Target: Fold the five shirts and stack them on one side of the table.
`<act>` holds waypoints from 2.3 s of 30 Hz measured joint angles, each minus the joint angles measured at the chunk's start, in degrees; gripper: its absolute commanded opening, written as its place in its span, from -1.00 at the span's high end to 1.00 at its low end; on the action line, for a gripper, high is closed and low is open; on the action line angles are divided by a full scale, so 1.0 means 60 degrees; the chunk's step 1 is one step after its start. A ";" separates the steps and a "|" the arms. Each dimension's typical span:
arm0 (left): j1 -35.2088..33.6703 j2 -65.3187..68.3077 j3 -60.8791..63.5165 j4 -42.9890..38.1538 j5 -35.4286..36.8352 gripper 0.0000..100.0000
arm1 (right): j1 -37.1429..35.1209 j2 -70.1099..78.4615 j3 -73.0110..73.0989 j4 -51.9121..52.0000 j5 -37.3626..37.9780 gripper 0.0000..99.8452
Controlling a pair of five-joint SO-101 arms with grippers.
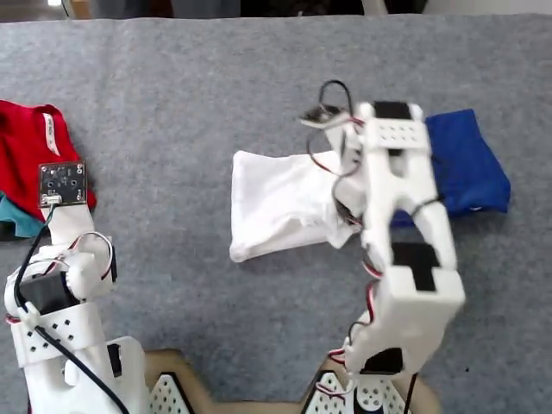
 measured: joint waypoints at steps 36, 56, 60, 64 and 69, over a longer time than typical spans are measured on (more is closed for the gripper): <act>0.0000 0.0000 0.0000 0.0000 0.0000 0.94 | 0.0908 0.0498 0.1333 -0.3004 -0.0513 0.97; 0.5114 0.2256 -0.3473 -0.2198 0.1436 0.94 | 0.1201 -0.3399 -0.1685 -0.1011 -0.0908 0.97; 0.6037 0.5509 -0.6007 -0.2374 0.2154 0.94 | 0.1377 -0.4015 -0.1377 -0.0821 -0.0908 0.97; 0.6476 0.8864 -0.9128 -0.1802 0.2286 0.94 | 0.0513 -0.4352 -0.0249 -0.1143 -0.0952 0.97; 0.6095 1.1590 -1.2571 -0.0440 0.2491 0.94 | -0.0806 -0.4366 0.1538 -0.2491 -0.1758 0.97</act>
